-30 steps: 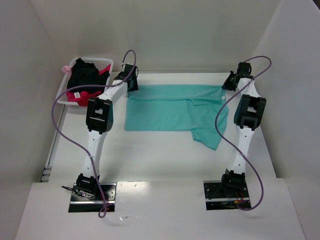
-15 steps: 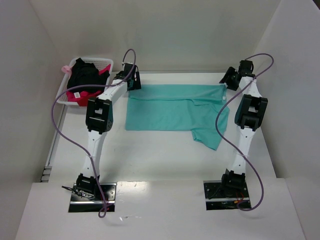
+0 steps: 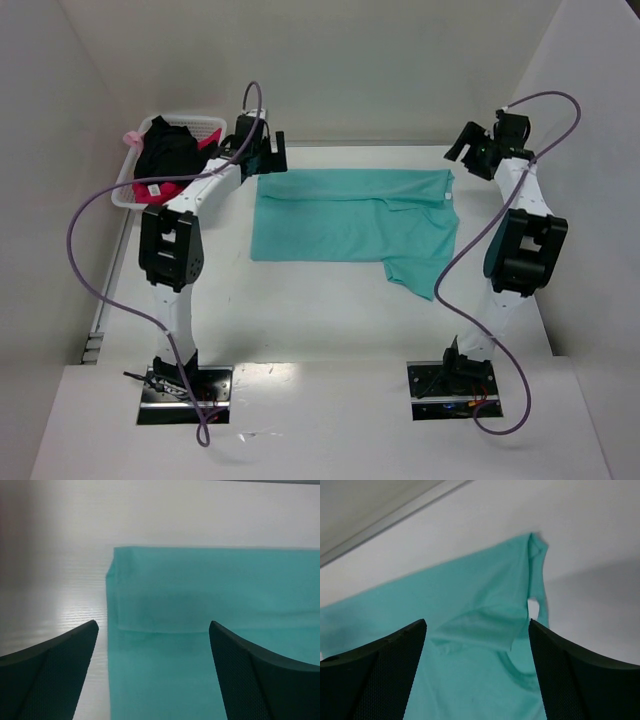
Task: Fold and stack the t-shirts
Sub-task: Fold the flattened tshirt in 1/3 of the way
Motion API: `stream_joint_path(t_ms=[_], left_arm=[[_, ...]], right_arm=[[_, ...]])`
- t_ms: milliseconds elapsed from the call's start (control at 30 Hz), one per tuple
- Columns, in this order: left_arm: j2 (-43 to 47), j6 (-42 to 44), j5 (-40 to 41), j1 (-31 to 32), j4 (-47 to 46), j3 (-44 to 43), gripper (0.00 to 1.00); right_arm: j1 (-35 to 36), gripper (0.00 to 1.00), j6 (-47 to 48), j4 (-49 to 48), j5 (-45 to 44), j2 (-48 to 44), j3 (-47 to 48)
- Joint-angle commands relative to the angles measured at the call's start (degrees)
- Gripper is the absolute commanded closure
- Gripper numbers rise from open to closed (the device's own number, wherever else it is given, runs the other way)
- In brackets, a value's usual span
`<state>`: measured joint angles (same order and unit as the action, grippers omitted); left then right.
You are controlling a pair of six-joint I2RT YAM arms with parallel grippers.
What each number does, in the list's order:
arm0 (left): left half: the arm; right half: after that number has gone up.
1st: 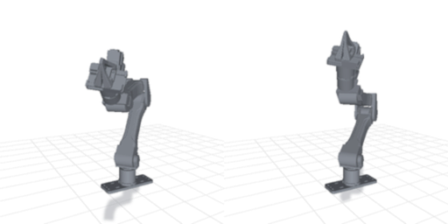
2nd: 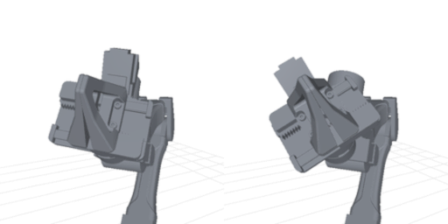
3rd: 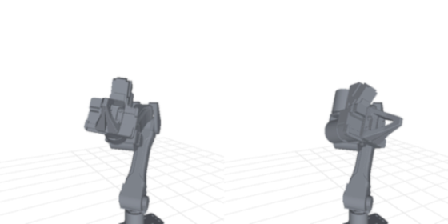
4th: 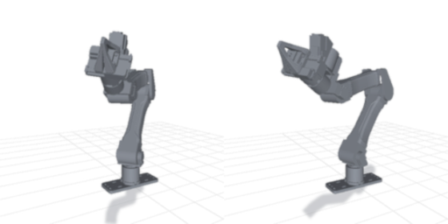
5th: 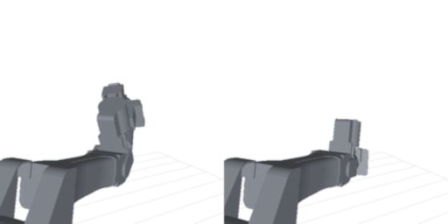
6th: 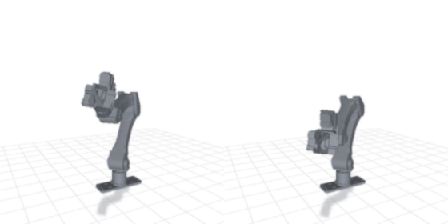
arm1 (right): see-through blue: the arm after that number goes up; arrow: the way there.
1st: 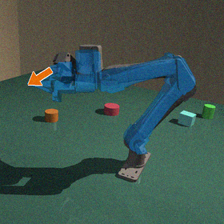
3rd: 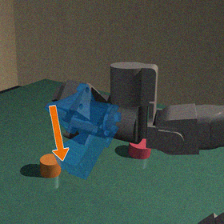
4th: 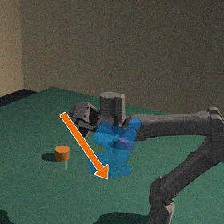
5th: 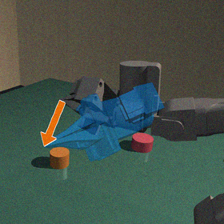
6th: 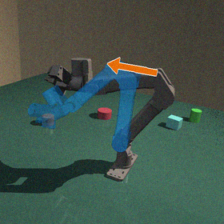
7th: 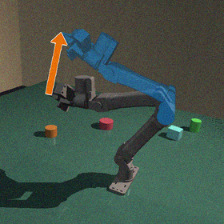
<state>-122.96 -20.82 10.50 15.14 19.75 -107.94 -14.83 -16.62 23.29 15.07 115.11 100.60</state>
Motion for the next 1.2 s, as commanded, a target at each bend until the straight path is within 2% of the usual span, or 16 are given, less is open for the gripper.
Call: stream_joint_path(t_ms=[0, 33, 133, 167, 333, 533, 767, 933, 967, 1067, 1167], left_arm=[[6.83, 2.0, -9.94, -0.11, -5.58, 8.67, 0.01], [7.46, 3.05, -16.94, -0.11, -6.64, 10.28, 0.01], [8.17, 5.34, -26.64, 1.38, -9.2, 13.19, 0.01], [7.56, 7.44, -27.54, 3.04, -9.2, 13.19, 0.01], [3.08, 9.39, -30.54, 7.36, -7.53, 8.89, 0.01], [-1.4, 6.58, -33.62, 9.82, -10.78, 3.8, 0.01], [-4.66, 2.36, -22.98, 8.95, -11.31, 0.36, 0.01], [-6.5, 2.88, -29.47, 8.33, -10.78, -1.57, 0.01], [-7.03, 2.89, -33.58, 8.33, -10.78, -2.27, 0.01], [-9.66, 2.89, -39.57, 10.26, -11.31, -5.43, 0.01], [-12.48, 2.36, -40.91, 13.16, -11.93, -9.38, 0.02]], right_arm=[[0.06, 0.12, 1.68, -3.51, 0.74, -6.81, -8.64], [0.06, 0.12, 1.68, -4.91, 0.75, -7.79, -12.67], [0.59, 0.15, 1.68, -6.14, 2.85, -9.38, -17.0], [1.2, 0.17, 1.68, -6.15, 4.16, -8.86, -17.01], [3.14, 0.27, 3.52, -5.01, 1.9, -6.39, -17.54], [3.14, 0.3, 4.05, -5.01, -1.44, -5.69, -18.07], [3.67, 0.33, 3.53, -5.01, 0.75, -4.02, -16.05], [4.28, 0.34, 4.58, -4.92, -1.89, -4.02, -17.27], [4.28, 0.34, 4.58, -4.92, -2.41, -3.49, -17.28], [4.28, 0.34, 4.58, -4.92, -2.41, -1.56, -16.23], [4.28, 0.39, 5.11, -4.92, -3.64, -0.15, -15.61]])
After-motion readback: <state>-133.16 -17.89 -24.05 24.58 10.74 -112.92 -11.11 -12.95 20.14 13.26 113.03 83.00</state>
